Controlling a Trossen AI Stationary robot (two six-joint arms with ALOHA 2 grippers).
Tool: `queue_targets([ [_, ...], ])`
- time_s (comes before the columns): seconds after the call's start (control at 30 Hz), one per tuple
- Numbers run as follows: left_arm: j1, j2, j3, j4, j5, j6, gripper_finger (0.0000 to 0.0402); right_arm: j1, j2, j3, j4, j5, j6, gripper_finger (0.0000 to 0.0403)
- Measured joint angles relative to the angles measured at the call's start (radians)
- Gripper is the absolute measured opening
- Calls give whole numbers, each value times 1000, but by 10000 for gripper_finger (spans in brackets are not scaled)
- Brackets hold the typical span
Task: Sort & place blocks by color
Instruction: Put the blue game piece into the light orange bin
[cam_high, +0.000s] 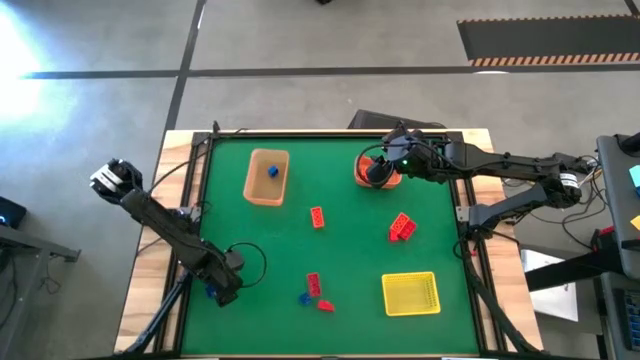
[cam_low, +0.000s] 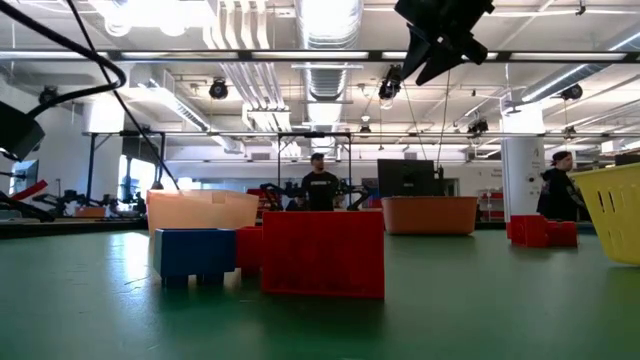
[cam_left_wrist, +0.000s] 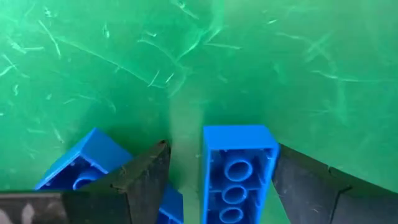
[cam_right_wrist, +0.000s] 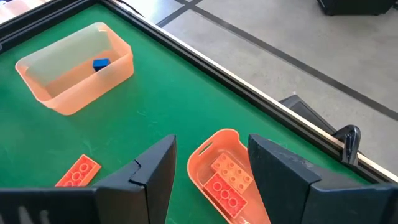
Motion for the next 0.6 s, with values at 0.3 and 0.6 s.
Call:
queue_targets([
  [0.3, 0, 18, 4, -13, -4, 2, 201, 0, 0, -7, 0, 0, 0, 189],
  [0.6, 16, -12, 14, 7, -5, 5, 122, 0, 0, -8, 0, 0, 0, 189],
])
